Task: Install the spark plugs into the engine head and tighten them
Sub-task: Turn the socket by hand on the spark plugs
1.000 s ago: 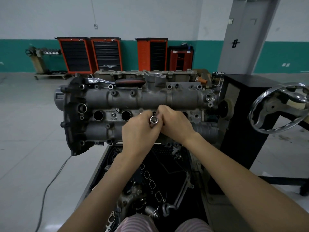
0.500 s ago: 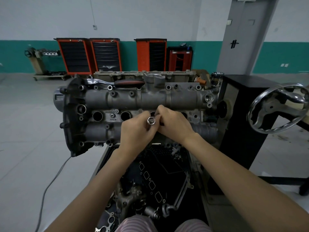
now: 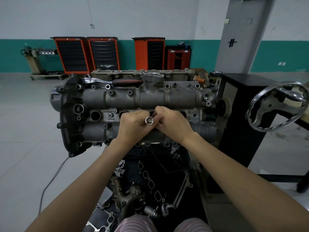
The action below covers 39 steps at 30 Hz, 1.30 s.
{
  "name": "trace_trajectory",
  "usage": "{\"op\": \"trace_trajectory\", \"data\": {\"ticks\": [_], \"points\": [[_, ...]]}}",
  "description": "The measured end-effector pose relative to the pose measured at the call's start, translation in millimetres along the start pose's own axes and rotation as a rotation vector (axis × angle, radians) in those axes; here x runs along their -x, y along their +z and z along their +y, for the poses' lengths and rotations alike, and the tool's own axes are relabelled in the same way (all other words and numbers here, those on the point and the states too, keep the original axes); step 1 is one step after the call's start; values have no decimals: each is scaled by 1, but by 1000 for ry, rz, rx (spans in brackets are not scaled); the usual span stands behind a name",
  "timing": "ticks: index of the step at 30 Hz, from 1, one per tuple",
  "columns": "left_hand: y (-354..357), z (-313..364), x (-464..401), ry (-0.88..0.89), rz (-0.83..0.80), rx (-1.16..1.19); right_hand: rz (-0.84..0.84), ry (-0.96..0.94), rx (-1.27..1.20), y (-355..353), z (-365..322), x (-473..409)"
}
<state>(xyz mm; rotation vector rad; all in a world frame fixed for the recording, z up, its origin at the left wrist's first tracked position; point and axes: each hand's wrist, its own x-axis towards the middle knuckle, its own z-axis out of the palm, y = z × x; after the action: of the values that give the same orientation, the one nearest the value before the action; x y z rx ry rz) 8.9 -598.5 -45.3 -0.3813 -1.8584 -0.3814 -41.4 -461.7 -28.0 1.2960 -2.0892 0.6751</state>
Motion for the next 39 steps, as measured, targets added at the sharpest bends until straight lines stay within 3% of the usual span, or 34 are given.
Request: {"op": "trace_trajectory", "data": {"ticks": [8, 11, 17, 31, 39], "points": [[2, 7, 13, -192, -127, 63, -70, -88, 69, 1, 1, 0], [-3, 7, 5, -108, -97, 76, -61, -88, 50, -1, -1, 0], [-2, -13, -16, 215, -4, -243, -4, -55, 49, -4, -5, -1], [-1, -9, -7, 209, -73, -195, -96, -69, 67, 1, 2, -1], [2, -15, -2, 195, -60, -208, -15, -4, -8, 3, 4, -2]]}}
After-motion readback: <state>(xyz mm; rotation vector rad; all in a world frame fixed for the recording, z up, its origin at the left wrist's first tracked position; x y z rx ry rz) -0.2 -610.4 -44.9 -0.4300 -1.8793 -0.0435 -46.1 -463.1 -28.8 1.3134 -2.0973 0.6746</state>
